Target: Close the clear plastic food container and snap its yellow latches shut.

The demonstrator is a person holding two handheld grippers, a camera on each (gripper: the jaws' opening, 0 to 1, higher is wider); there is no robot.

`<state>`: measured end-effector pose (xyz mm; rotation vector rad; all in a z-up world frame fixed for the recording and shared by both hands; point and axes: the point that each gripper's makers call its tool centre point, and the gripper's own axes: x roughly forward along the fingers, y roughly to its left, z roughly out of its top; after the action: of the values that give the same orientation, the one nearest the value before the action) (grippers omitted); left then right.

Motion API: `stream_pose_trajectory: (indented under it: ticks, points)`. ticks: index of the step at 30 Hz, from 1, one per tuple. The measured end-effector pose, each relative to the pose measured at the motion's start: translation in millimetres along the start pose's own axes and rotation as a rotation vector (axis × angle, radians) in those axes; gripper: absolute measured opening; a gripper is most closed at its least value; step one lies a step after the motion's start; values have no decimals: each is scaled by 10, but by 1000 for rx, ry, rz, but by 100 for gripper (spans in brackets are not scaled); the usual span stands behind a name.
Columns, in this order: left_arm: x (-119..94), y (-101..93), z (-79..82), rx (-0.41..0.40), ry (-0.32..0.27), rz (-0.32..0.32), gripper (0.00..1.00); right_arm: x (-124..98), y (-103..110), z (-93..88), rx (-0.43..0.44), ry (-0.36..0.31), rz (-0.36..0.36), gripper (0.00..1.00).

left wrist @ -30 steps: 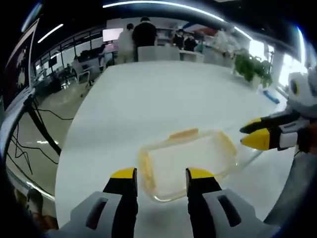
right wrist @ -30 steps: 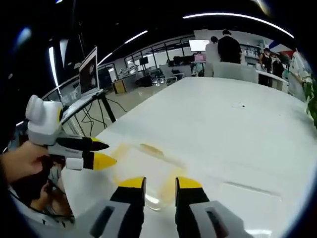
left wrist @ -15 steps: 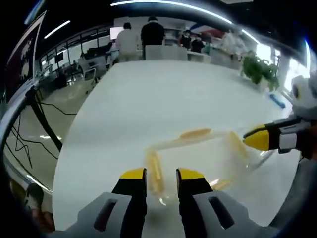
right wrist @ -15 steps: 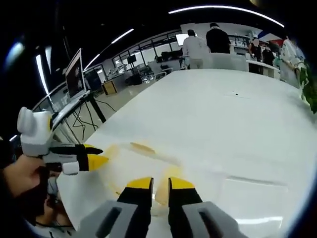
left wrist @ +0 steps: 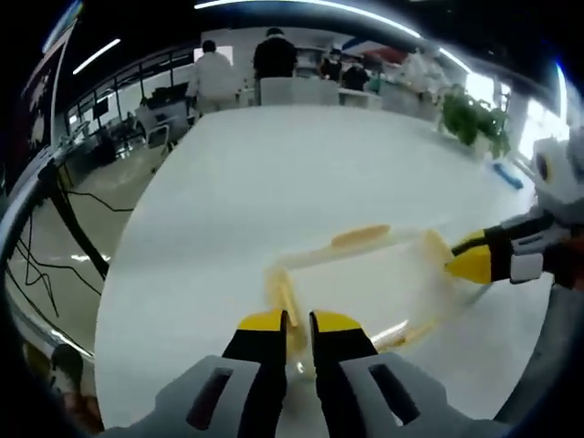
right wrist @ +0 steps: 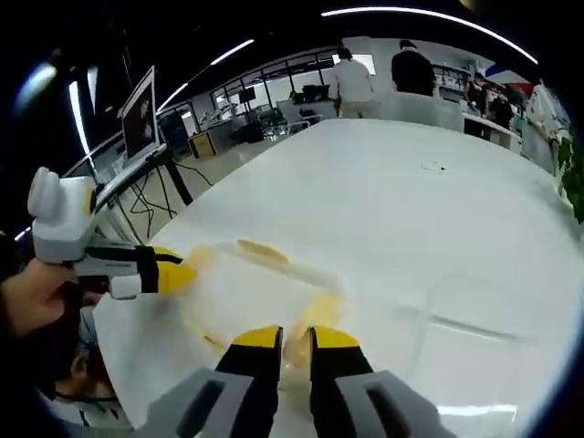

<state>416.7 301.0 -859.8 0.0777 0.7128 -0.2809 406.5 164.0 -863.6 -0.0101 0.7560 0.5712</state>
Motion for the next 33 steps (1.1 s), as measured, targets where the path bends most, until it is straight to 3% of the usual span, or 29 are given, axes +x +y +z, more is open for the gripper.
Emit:
stream_pose_trajectory:
  ticks: [6,13,23,24,29,33]
  points:
    - [6,59,12,12,-7,17,4,8,-21,5,-44,1,-14,7]
    - [-31,31,24,84,-4,24,3,-20,-50,18,-65,5,-9,4]
    - [-108,44,146,69,-20,23,2,-94,-40,48,-19,6,6,4]
    - [-131,43,166,31,-31,23,2,-104,-39,63,-21,2,6,3]
    - [-218,72,224,26,-48,34,2,-162,-17,158,-3,-25,15,3]
    - [-285,75,285,68,-44,47,2,-215,17,222,15,-42,25,3]
